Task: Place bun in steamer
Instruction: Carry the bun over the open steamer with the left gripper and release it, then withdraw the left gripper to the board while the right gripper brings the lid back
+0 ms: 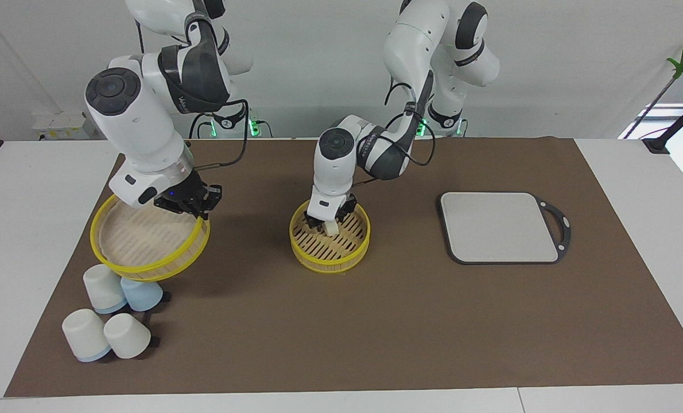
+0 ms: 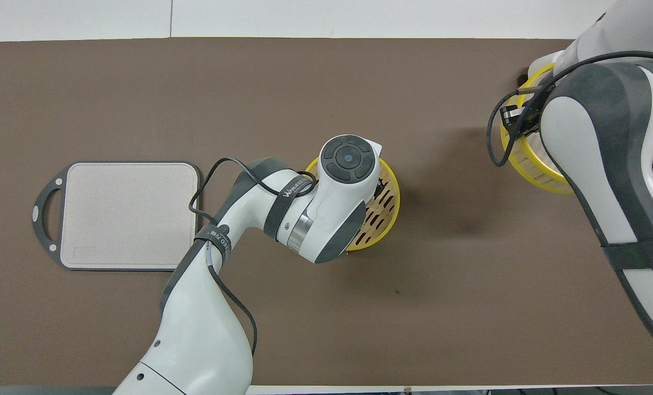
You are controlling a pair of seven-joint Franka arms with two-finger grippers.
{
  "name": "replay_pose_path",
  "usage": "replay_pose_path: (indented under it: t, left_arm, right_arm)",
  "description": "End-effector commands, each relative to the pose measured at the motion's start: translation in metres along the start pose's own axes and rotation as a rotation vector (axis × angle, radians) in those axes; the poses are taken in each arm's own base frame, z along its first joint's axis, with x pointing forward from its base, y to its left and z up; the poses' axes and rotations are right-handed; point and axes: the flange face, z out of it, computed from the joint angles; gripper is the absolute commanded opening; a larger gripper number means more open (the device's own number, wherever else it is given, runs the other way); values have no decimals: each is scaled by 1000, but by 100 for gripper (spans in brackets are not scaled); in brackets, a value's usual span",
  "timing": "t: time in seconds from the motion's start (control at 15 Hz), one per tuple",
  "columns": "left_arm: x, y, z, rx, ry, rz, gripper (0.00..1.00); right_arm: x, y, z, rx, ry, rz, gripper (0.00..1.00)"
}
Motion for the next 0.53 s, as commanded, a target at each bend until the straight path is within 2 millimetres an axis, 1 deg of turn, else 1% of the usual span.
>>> replay_pose_path:
  t: [0.0,0.13,0.2,0.27,0.33,0.47]
  left_arm:
    - [26,-21,-51,-29,-15,-73,100]
    - [52,-57,-99,-35,-22,-124,100]
    - [58,-71,-119,-33,-29,-140,100]
    - [73,-92,-136,-26,-28,-162,100]
    - [88,-112,-149,-10,-24,-165,100]
    - [110,-150,-174,17,-24,-122,100]
  right_arm:
    - [-8,0,-6,2,22,-1,0]
    - [-8,-3,-6,2,22,-1,0]
    - [-8,-5,-6,1,22,5,0]
    - [-8,-7,-6,1,24,16,0]
    - [-8,-8,-6,1,24,16,0]
    - [-8,-12,-6,1,23,21,0]
